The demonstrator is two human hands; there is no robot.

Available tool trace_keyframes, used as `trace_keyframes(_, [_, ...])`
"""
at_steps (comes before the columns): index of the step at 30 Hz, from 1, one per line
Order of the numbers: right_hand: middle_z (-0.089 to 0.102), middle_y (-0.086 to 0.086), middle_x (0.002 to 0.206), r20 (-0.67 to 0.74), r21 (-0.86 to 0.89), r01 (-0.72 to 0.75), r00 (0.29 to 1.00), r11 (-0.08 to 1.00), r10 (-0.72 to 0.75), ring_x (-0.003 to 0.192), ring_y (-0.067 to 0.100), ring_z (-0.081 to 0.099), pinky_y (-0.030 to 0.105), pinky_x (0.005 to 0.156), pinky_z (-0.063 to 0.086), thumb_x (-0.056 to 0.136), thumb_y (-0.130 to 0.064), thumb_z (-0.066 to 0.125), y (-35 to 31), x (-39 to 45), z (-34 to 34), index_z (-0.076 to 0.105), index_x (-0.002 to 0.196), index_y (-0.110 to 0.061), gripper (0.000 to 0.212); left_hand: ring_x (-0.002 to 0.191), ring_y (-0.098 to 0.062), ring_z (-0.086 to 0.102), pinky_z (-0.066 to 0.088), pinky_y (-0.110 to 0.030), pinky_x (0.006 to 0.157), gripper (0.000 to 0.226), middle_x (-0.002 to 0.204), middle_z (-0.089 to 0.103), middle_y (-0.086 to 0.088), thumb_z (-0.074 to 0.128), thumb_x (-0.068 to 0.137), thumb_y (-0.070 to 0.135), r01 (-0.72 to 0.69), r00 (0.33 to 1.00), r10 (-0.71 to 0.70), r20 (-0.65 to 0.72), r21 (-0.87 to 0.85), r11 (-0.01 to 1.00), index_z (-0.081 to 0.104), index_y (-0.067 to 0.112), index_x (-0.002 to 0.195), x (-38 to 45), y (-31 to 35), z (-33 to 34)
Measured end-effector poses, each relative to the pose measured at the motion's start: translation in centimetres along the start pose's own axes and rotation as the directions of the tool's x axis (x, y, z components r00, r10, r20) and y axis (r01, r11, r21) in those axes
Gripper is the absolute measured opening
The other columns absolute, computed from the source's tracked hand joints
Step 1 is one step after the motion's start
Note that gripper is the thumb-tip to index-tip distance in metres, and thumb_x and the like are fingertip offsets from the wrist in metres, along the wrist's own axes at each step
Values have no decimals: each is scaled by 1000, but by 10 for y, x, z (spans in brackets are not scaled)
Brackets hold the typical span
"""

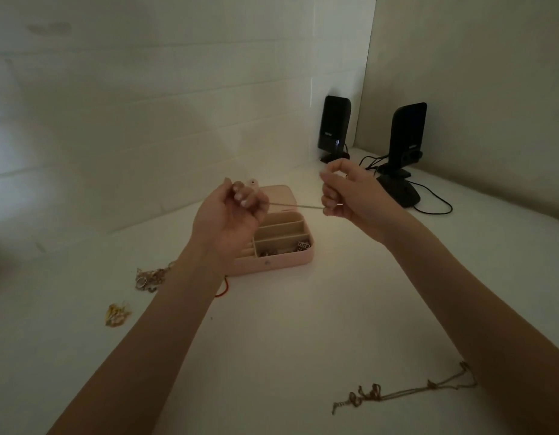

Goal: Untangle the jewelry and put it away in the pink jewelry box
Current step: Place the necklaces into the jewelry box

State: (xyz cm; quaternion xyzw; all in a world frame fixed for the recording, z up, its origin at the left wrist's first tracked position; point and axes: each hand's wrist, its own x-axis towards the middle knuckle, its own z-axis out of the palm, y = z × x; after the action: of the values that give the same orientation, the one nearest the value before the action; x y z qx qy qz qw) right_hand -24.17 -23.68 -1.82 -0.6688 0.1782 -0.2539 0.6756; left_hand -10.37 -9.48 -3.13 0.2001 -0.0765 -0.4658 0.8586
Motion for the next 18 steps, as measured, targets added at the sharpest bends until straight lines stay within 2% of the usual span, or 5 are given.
trace_keyframes(6, [49,0,61,-31,-220,29,999,975,-36,56,11,48,21,57,53,95,-21,53,10,-3,5,51,95,-14,7,42,-8,29,28,-18,42,32,49,37,5,32,97,19,-11,1000,15,-6,412,911,44,15,68,6,-14,-14])
trace_keyframes(8, [53,1,61,-45,-212,41,998,976,-52,55,10,51,23,59,54,95,-20,53,14,-6,6,51,95,-14,7,45,-8,34,31,-17,43,32,49,44,4,32,97,11,-71,996,91,-2,612,788,46,13,69,6,-24,-17])
trace_keyframes(12, [58,0,62,-46,-187,58,997,981,-67,55,9,56,27,62,56,95,-19,52,17,-10,7,52,94,-13,6,56,-8,54,48,-17,58,28,58,62,5,37,98,6,-139,990,93,104,766,628,53,7,75,3,-32,-18])
trace_keyframes(15, [59,-2,60,-56,-185,68,995,980,-80,55,9,57,28,64,56,95,-18,53,19,-11,6,51,94,-13,6,58,-4,55,47,-15,62,22,61,63,11,48,94,6,-273,957,166,239,934,231,58,11,75,0,-24,-22])
trace_keyframes(18, [59,-3,60,-61,-185,72,995,980,-85,55,8,57,28,64,56,95,-18,53,19,-11,5,51,93,-14,5,65,-6,59,47,-19,70,14,68,65,6,56,91,14,-267,949,165,270,963,-41,62,14,78,-4,-19,-28])
